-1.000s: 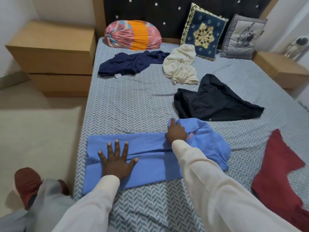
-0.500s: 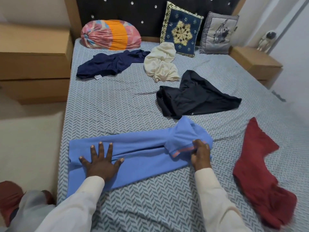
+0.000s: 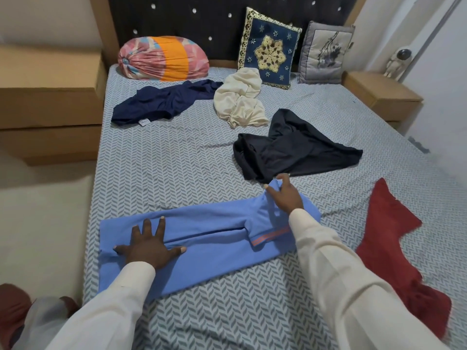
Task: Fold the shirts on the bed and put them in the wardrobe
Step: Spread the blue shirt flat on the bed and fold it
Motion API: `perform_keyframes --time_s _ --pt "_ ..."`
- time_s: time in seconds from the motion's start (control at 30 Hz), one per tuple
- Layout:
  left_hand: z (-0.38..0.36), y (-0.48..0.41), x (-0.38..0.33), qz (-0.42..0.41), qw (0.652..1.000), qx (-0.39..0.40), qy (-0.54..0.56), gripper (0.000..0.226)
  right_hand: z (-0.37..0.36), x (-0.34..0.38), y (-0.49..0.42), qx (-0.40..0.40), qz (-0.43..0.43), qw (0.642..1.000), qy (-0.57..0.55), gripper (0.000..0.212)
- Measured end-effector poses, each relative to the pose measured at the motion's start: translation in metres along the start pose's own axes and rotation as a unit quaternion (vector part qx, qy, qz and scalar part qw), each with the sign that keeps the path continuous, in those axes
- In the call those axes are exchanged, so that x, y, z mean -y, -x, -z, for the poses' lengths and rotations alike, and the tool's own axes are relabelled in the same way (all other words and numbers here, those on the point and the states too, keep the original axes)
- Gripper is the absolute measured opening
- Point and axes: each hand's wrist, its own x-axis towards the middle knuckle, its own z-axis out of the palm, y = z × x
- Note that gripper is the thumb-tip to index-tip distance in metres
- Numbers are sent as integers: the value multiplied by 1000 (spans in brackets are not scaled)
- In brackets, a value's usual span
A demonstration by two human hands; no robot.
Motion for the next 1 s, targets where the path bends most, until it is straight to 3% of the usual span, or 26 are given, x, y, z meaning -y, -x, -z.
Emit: perform_keyframes --time_s 0.1,0.3,0.5,0.57,0.63,0.77,0.87,1.0 --pt "5 -2 0 11 1000 10 6 115 1 1 -14 56 17 998 3 36" --pt "10 -8 -2 20 999 32 -2 120 -3 -17 -24 59 -49 956 -283 39" --pt "12 -10 -3 19 999 40 -7 123 -4 -37 -6 -72 -64 911 -402 37" --pt "12 -9 -4 19 999 40 -6 122 -2 -39 -1 -76 -74 900 -423 30" --pt "13 -7 -4 18 999 42 -9 120 5 -40 2 -48 -74 910 -405 25" --pt "11 -7 -3 21 999 41 -5 120 21 -44 8 -3 -6 961 -277 43" --pt "10 -8 -3 20 999 38 -2 120 16 -51 14 -58 34 983 -170 32" --pt "11 -8 -4 19 999 35 2 119 6 -49 7 -150 41 986 -52 23"
